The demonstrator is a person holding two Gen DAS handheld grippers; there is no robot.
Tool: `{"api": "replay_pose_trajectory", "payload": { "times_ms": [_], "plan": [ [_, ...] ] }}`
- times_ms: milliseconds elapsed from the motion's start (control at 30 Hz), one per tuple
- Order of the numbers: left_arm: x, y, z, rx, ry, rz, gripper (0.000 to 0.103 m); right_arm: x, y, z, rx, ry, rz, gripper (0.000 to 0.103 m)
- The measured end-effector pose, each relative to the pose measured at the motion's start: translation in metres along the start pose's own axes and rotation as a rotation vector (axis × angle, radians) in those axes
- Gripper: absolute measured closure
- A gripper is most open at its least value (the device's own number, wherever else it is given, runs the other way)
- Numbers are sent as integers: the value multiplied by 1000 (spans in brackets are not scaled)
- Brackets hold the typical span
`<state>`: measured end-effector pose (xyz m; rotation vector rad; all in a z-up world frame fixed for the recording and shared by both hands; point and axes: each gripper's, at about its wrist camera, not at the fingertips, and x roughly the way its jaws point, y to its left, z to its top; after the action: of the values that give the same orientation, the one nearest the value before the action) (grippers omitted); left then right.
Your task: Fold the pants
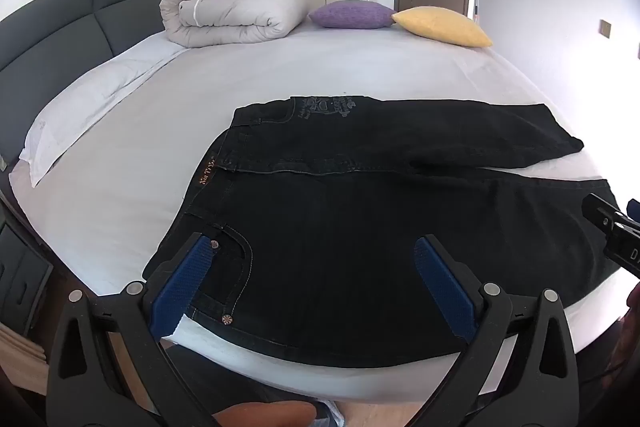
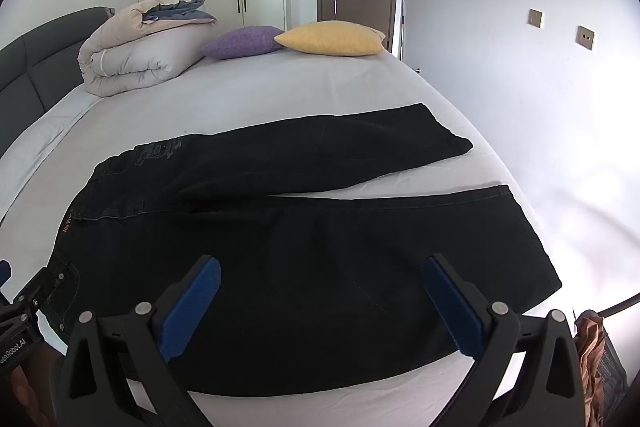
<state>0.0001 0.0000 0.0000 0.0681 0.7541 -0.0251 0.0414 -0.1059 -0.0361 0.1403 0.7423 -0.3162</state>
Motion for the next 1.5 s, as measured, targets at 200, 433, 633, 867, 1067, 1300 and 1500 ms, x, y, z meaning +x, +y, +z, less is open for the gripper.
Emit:
{"api": "replay_pose_trajectory", "payload": {
  "times_ms": [200, 433, 633, 867, 1067, 1300, 1500],
  "plan": [
    [0, 2, 0, -4, -6, -4, 0, 0, 0, 0, -1, -3, 2, 0],
    [0, 0, 0, -5, -2, 3, 0, 2, 2, -4, -4, 2, 3, 0],
    [-1, 3, 4, -3, -4, 0, 0, 1, 4, -3, -5, 3, 4, 0],
    [0, 6, 1, -5, 0, -2, 0, 4, 12, -5, -11, 3, 6, 0],
    [1, 6, 1, -5, -1, -3, 0, 4, 13, -5, -10, 5, 6, 0],
    [3, 5, -4, -6, 0, -2, 0, 5, 18, -9, -14, 7, 8, 0],
    [4, 5, -5, -8, 3, -4, 0, 5, 19, -10, -14, 8, 10, 0]
  ]
}}
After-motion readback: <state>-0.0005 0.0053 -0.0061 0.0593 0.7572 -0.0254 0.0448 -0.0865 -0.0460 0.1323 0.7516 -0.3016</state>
